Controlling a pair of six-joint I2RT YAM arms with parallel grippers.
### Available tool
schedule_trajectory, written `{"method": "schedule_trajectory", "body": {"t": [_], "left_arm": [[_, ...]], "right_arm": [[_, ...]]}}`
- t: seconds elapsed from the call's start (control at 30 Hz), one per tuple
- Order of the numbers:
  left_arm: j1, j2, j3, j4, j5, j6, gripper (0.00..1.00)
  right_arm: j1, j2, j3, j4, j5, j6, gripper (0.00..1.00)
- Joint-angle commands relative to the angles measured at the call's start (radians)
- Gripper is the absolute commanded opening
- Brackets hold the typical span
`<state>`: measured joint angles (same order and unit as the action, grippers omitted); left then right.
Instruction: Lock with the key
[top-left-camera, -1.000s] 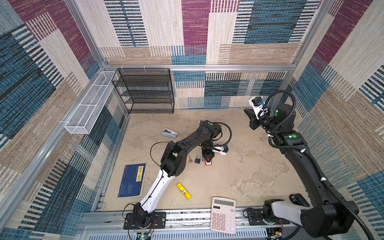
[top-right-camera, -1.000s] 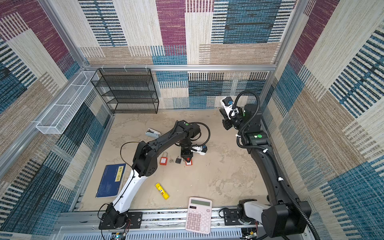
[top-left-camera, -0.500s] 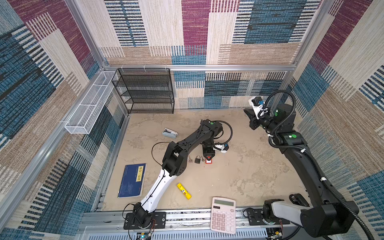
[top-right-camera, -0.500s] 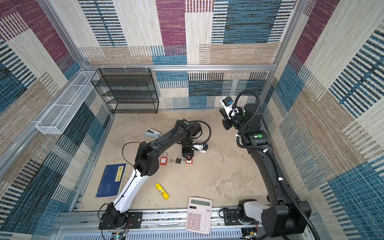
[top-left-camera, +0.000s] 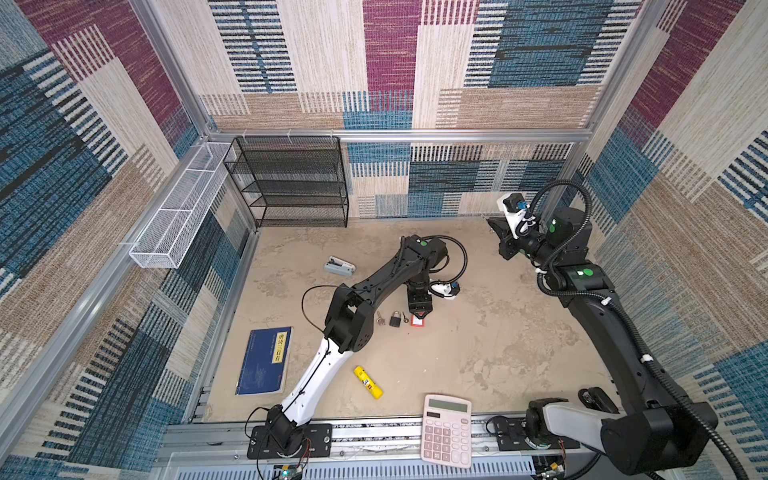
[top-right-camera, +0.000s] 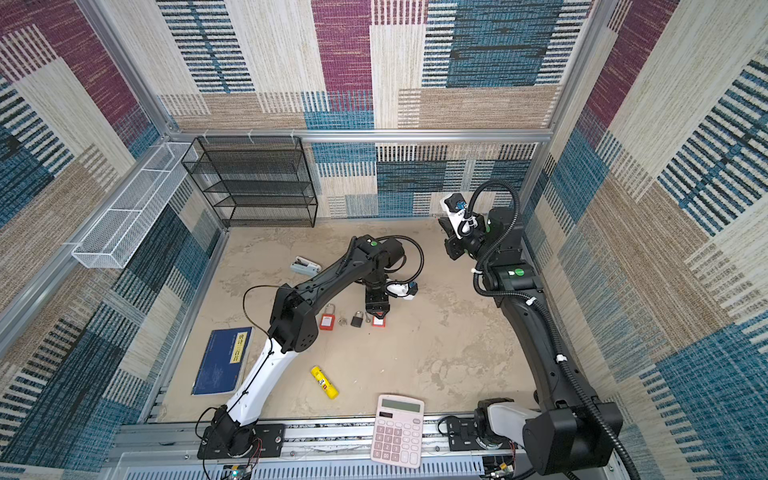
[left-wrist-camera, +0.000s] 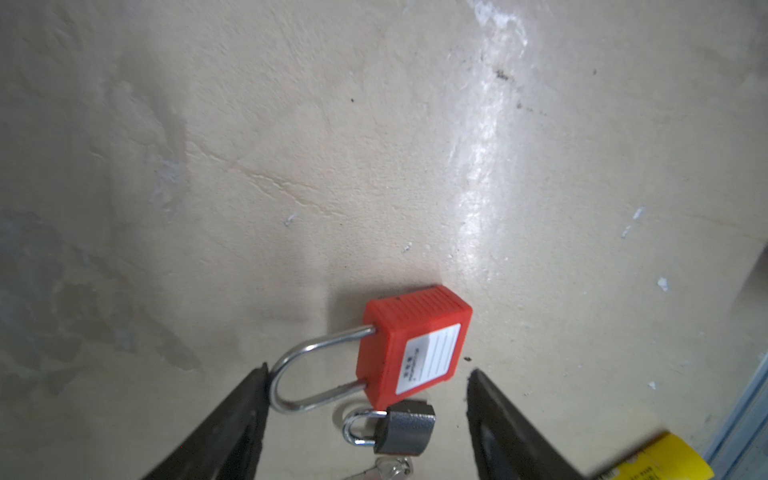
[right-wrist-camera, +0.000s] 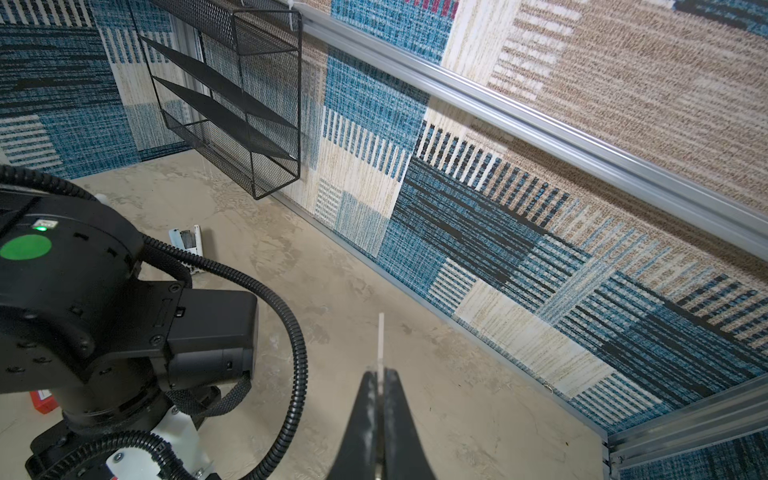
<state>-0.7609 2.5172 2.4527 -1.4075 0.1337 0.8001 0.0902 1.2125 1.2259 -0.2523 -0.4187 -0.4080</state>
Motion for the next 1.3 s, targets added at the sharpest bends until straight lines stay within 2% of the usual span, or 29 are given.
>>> {"method": "schedule_trajectory", "body": {"t": [0.0, 0.27, 0.4, 0.57, 0.67, 0.77, 0.9, 1.1, 1.2, 1.27], "left_arm": [[0.005, -0.018, 0.023, -0.003, -0.012, -0.039, 0.76], [0.048, -0.113, 0.005, 0.148, 0.017, -0.145, 0.75], [0.098, -0.240, -0.146, 0.338, 0.044, -0.254, 0.74], [0.172, -0.485, -0.477, 0.644, 0.086, -0.399, 0.76], [0.219, -0.595, -0.629, 0.739, 0.134, -0.466, 0.76], [0.247, -0.698, -0.764, 0.782, 0.135, -0.487, 0.76], [0.270, -0.799, -0.898, 0.795, 0.124, -0.500, 0.77], [0.303, -0.918, -1.054, 0.821, 0.116, -0.537, 0.77], [0.318, -0.966, -1.112, 0.842, 0.119, -0.553, 0.77], [0.323, -0.986, -1.131, 0.843, 0.122, -0.557, 0.77]], "right_arm": [[0.000, -0.004, 0.005, 0.004, -0.003, 0.005, 0.00], [-0.002, -0.010, -0.019, 0.033, 0.050, 0.051, 0.00], [-0.001, -0.036, -0.078, 0.100, 0.091, 0.153, 0.00], [-0.001, -0.067, -0.232, 0.177, 0.072, 0.446, 0.00], [0.003, -0.062, -0.323, 0.205, 0.029, 0.644, 0.00], [0.044, -0.053, -0.411, 0.237, 0.033, 0.816, 0.00], [0.190, -0.072, -0.533, 0.343, 0.148, 1.059, 0.00], [0.346, -0.053, -0.709, 0.501, 0.323, 1.522, 0.00], [0.380, -0.037, -0.739, 0.497, 0.391, 1.650, 0.00], [0.392, -0.017, -0.742, 0.492, 0.408, 1.692, 0.00]]}}
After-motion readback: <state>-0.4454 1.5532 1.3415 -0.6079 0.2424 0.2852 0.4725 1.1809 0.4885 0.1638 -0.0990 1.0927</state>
